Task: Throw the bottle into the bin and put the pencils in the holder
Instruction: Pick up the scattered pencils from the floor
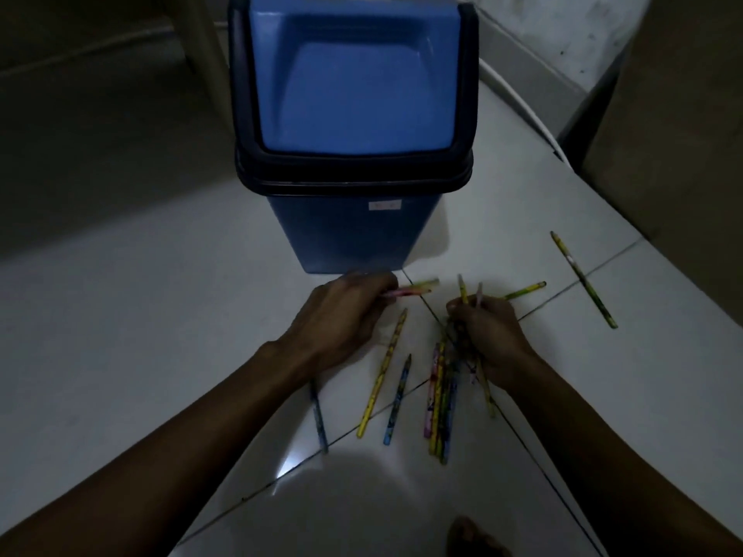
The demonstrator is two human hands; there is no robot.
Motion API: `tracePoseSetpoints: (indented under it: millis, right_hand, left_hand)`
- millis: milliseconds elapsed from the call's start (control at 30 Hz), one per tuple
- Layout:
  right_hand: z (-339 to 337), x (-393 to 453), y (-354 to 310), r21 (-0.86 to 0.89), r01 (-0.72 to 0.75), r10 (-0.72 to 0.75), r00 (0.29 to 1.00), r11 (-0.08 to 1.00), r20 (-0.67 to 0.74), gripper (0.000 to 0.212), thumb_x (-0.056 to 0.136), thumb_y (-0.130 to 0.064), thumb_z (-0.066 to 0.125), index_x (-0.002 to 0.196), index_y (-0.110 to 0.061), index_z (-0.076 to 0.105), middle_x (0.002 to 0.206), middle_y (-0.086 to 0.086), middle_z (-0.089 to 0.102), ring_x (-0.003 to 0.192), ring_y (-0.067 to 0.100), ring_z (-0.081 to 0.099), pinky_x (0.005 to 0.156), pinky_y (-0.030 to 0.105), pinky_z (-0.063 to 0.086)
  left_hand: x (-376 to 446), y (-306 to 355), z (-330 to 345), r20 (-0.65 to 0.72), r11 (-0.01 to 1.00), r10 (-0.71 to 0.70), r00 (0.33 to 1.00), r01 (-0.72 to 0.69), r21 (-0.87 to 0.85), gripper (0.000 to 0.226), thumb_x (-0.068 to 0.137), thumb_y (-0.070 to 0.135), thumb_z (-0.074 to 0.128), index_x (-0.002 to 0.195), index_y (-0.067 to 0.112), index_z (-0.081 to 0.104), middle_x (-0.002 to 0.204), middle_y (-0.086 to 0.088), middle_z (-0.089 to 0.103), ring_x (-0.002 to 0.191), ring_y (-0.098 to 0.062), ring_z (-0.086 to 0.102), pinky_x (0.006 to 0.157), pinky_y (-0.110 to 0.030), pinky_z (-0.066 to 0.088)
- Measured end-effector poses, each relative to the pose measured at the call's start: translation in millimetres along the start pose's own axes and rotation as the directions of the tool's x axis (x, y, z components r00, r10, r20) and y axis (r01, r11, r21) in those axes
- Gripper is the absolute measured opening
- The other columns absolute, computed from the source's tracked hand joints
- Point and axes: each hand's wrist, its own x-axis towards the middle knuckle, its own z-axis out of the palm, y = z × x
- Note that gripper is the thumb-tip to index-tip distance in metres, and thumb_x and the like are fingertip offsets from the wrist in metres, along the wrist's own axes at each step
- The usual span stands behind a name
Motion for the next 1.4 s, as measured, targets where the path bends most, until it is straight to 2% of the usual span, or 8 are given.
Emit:
tracePoseSetpoints:
  millis: [133, 267, 433, 533, 733, 1033, 1233, 1400]
  right_hand:
    - [29, -1, 3, -0.414, 0.152, -0.129, 0.988, 0.898, 0.082, 0.019, 0.082, -0.021, 0.068, 0.069, -0.008, 0.060, 0.060, 0.004, 0.054, 0.054, 0.018, 0.053, 0.044, 0.019, 0.038]
    - [54, -5, -1, -0.717, 0.164, -0.121, 0.986, 0.678, 0.112, 0.045, 0.075, -0.051, 0.069, 0.090, -0.013, 0.050, 0.081, 0.000, 0.050, 0.079, 0.023, 0.056, 0.062, 0.027, 0.043]
    - [66, -2, -2, -0.750, 0.181, -0.096, 0.983, 0.636, 0.156, 0.050, 0.072, -0.051, 0.074, 0.090, -0.015, 0.044, 0.093, 0.005, 0.048, 0.090, 0.027, 0.057, 0.068, 0.031, 0.047]
    - [67, 1, -5, -0.707, 0.158, -0.039, 0.983, 0.690, 0.181, 0.043, 0.076, -0.038, 0.075, 0.090, -0.012, 0.043, 0.090, 0.003, 0.044, 0.083, 0.021, 0.050, 0.067, 0.029, 0.044]
    - [63, -1, -8, -0.531, 0.143, -0.035, 0.978, 0.835, 0.208, 0.023, 0.083, -0.024, 0.058, 0.074, -0.002, 0.057, 0.070, 0.007, 0.055, 0.061, 0.018, 0.052, 0.055, 0.027, 0.039]
    - [28, -21, -11, -0.044, -0.149, 0.155, 0.972, 0.988, 0.174, 0.011, 0.084, -0.009, 0.052, 0.074, -0.007, 0.053, 0.050, 0.007, 0.046, 0.043, 0.023, 0.044, 0.046, 0.027, 0.038]
    - [-15, -20, 1, -0.020, -0.130, 0.131, 0.988, 0.991, 0.077, 0.014, 0.085, -0.010, 0.055, 0.071, -0.009, 0.054, 0.051, 0.005, 0.039, 0.033, 0.014, 0.033, 0.037, 0.019, 0.025]
    - [-37, -16, 29, -0.332, -0.003, -0.003, 1.000, 0.943, -0.018, 0.022, 0.076, -0.018, 0.072, 0.063, -0.009, 0.057, 0.054, 0.008, 0.046, 0.039, 0.016, 0.041, 0.044, 0.024, 0.031]
  left_hand:
    - [-27, -3, -2, -0.166, 0.977, -0.213, 0.963, 0.212, -0.027, 0.021, 0.093, 0.025, 0.038, 0.106, 0.018, 0.053, 0.093, -0.010, 0.063, 0.080, -0.028, 0.057, 0.063, -0.032, 0.039]
    - [-57, -12, -11, -0.298, 0.838, -0.542, 0.786, 0.531, -0.124, 0.020, 0.094, 0.033, 0.039, 0.090, 0.016, 0.049, 0.067, -0.004, 0.058, 0.062, -0.026, 0.054, 0.055, -0.031, 0.034]
    - [-100, -32, -17, -0.073, 0.442, -0.894, 0.442, 0.897, 0.017, 0.051, 0.079, 0.061, 0.058, 0.084, 0.010, 0.059, 0.087, -0.015, 0.066, 0.083, -0.036, 0.065, 0.066, -0.035, 0.051]
    - [-112, -31, -13, 0.001, 0.362, -0.932, 0.362, 0.931, 0.055, 0.053, 0.076, 0.061, 0.063, 0.087, 0.010, 0.056, 0.098, -0.016, 0.065, 0.093, -0.037, 0.064, 0.075, -0.037, 0.052]
    - [-109, -34, -12, 0.093, 0.484, -0.874, 0.477, 0.870, 0.091, 0.030, 0.092, 0.036, 0.052, 0.092, 0.007, 0.059, 0.102, -0.021, 0.067, 0.096, -0.041, 0.062, 0.076, -0.039, 0.048]
    - [-64, 0, -9, 0.196, 0.730, -0.633, 0.749, 0.662, -0.172, 0.033, 0.098, 0.021, 0.039, 0.065, 0.019, 0.044, 0.061, 0.002, 0.055, 0.061, -0.020, 0.053, 0.056, -0.026, 0.038]
    - [-45, 14, 20, 0.304, 0.660, -0.633, 0.712, 0.702, -0.268, 0.019, 0.096, 0.021, 0.041, 0.084, 0.009, 0.051, 0.075, -0.009, 0.060, 0.069, -0.032, 0.059, 0.062, -0.034, 0.046]
    - [-35, 24, 38, 0.297, 0.702, -0.647, 0.703, 0.700, -0.128, 0.020, 0.091, 0.025, 0.055, 0.096, 0.006, 0.058, 0.095, -0.016, 0.066, 0.089, -0.034, 0.063, 0.068, -0.031, 0.042]
